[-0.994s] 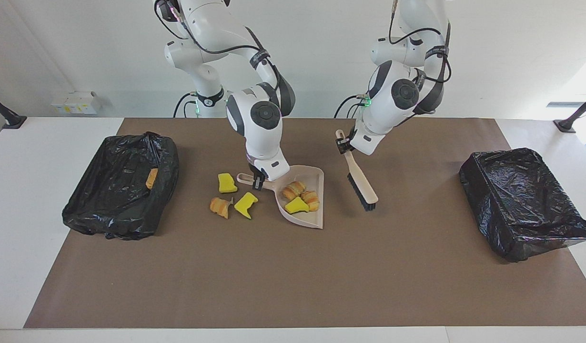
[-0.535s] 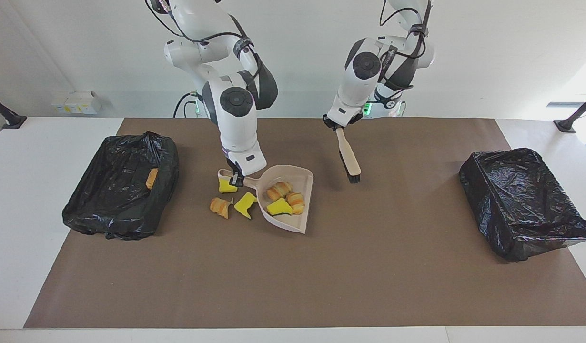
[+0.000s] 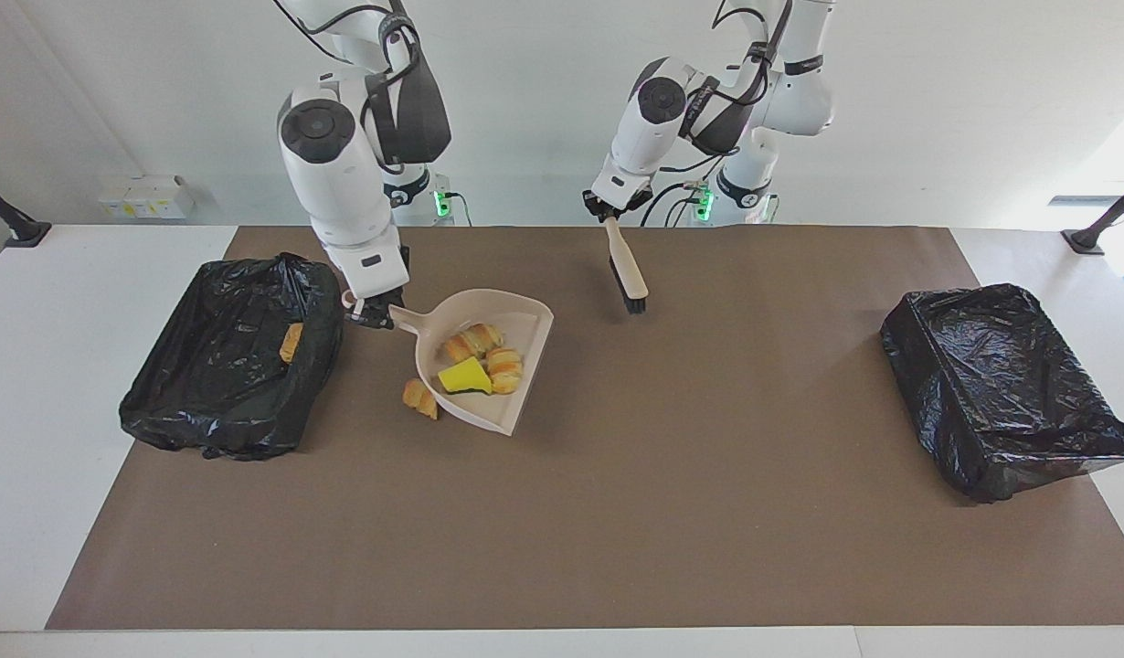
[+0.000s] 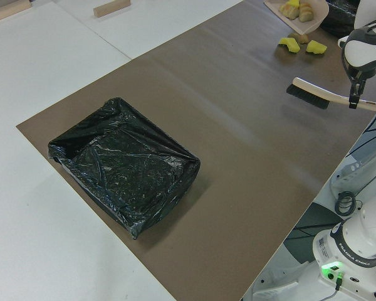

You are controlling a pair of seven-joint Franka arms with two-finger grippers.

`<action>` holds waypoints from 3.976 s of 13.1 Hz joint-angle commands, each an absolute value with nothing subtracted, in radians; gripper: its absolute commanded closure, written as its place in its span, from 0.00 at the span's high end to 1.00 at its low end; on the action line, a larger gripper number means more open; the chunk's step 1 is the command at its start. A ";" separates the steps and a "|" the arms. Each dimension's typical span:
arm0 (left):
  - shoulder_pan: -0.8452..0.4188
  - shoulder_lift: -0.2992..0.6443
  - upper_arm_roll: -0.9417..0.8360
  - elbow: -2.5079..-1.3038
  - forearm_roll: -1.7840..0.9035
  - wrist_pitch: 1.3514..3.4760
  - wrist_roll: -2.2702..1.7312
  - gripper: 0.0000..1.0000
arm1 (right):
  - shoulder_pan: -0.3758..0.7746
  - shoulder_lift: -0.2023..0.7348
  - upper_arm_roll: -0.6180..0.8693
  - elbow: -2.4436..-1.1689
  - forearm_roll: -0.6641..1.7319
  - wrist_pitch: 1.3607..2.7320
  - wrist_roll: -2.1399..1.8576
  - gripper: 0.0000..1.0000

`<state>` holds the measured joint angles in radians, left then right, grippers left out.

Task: Sweep and dump trash in bin
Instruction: 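Tip the dustpan over the black bag with the right gripper, then carry the empty dustpan back to the table center with the right gripper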

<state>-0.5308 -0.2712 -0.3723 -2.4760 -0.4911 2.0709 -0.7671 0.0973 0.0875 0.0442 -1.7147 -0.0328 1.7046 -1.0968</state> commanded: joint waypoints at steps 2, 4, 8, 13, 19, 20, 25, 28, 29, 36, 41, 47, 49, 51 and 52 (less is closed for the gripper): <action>-0.658 -0.252 -0.359 -2.549 -0.522 2.202 -0.788 0.00 | -0.088 0.043 0.044 -1.674 -0.008 1.588 -1.312 0.00; -0.672 -0.247 -0.359 -2.563 -0.522 2.214 -0.787 0.00 | -0.225 0.044 0.038 -1.646 -0.017 1.545 -1.469 0.00; -0.670 -0.232 -0.357 -2.579 -0.522 2.224 -0.776 0.48 | -0.435 0.043 0.026 -1.649 -0.257 1.685 -1.608 0.00; -0.401 -0.222 -0.347 -2.418 -0.493 2.017 -0.639 1.00 | -0.453 -0.020 0.026 -1.785 -0.487 1.739 -1.713 0.00; -0.069 0.015 -0.348 -2.059 -0.218 1.840 -0.535 1.00 | -0.364 -0.026 0.041 -1.867 -0.743 1.844 -1.894 0.00; -0.042 0.044 -0.347 -1.999 -0.192 1.813 -0.520 1.00 | -0.345 -0.025 0.041 -1.867 -0.776 1.841 -1.888 0.00; 0.156 0.077 -0.344 -1.798 -0.120 1.700 -0.321 1.00 | -0.269 -0.018 0.043 -1.861 -0.850 1.841 -1.752 0.00; 0.264 0.045 -0.344 -1.714 -0.094 1.622 -0.122 1.00 | -0.235 -0.017 0.044 -1.855 -0.851 1.809 -1.651 0.00; 0.273 0.043 -0.341 -1.689 -0.091 1.597 -0.100 1.00 | -0.233 -0.017 0.044 -1.855 -0.851 1.802 -1.649 0.00; 0.276 0.038 -0.345 -1.660 -0.057 1.614 -0.109 1.00 | -0.161 -0.014 0.063 -1.686 -0.763 1.715 -1.648 0.00; 0.212 0.037 -0.336 -1.626 -0.051 1.660 -0.092 1.00 | -0.032 0.002 0.066 -1.632 -0.498 1.644 -1.527 0.00; -0.096 -0.043 -0.013 -1.620 -0.048 1.577 0.055 1.00 | 0.185 0.145 0.066 -1.614 -0.255 1.658 -0.790 0.00; -0.109 -0.080 -0.005 -1.617 -0.011 1.525 0.077 1.00 | 0.256 0.231 0.067 -1.568 -0.218 1.713 -0.601 0.00; -0.101 -0.110 -0.008 -1.618 -0.009 1.496 0.095 1.00 | 0.314 0.300 0.066 -1.527 -0.135 1.776 -0.404 0.00; -0.101 -0.121 -0.009 -1.627 -0.009 1.490 0.092 1.00 | 0.343 0.339 0.066 -1.497 -0.103 1.782 -0.288 0.00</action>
